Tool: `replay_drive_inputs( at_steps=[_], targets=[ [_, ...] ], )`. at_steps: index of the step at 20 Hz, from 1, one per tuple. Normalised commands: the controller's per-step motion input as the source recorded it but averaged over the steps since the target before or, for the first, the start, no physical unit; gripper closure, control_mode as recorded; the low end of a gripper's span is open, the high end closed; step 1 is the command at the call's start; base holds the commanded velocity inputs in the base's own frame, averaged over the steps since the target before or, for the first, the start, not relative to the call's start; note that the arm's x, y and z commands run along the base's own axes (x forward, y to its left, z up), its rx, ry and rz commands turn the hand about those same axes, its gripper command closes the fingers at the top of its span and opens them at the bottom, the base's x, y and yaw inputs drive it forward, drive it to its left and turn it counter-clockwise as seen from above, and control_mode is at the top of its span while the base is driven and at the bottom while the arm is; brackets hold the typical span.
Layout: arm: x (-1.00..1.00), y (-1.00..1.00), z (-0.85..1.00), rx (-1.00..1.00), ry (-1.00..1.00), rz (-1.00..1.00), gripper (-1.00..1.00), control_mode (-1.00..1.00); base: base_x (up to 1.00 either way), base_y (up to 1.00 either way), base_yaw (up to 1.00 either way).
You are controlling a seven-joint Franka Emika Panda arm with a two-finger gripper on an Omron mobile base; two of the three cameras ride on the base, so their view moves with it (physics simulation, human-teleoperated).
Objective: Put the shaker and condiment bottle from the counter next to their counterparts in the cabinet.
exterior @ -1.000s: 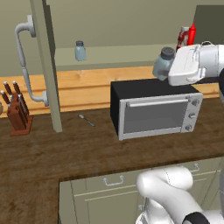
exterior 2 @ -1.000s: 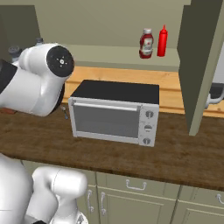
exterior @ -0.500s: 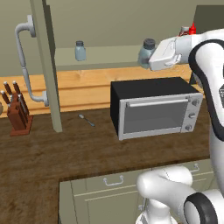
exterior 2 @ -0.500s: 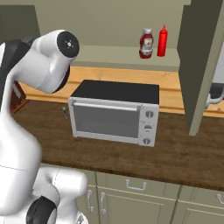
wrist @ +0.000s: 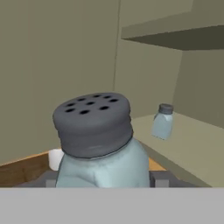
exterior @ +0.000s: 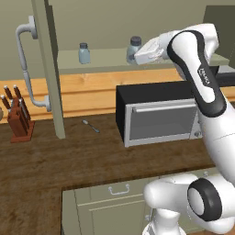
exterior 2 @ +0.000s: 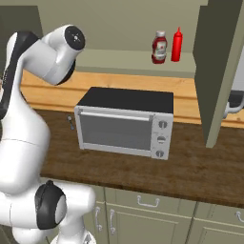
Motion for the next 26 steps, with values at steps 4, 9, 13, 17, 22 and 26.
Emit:
replay_drive_inputs(
  at_steps=[4, 9, 13, 17, 22, 26],
  targets=[
    [0.65, 0.26, 0.00, 0.00, 0.14, -0.01, 1.00, -1.00, 0.00, 0.00, 0.00],
    [0.64, 0.15, -0.02, 0.00, 0.13, 0.00, 1.00, -1.00, 0.00, 0.00, 0.00],
    [0.54, 0.06, -0.16, 0.00, 0.09, 0.00, 1.00, -1.00, 0.00, 0.00, 0.00],
    [0.52, 0.02, -0.28, 0.00, 0.01, 0.00, 1.00, -1.00, 0.00, 0.00, 0.00],
    [0.42, 0.03, -0.23, 0.00, 0.00, 0.00, 1.00, -1.00, 0.00, 0.00, 0.00],
    [0.38, 0.13, -0.14, 0.00, 0.00, 0.00, 1.00, -1.00, 0.00, 0.00, 0.00]
  ],
)
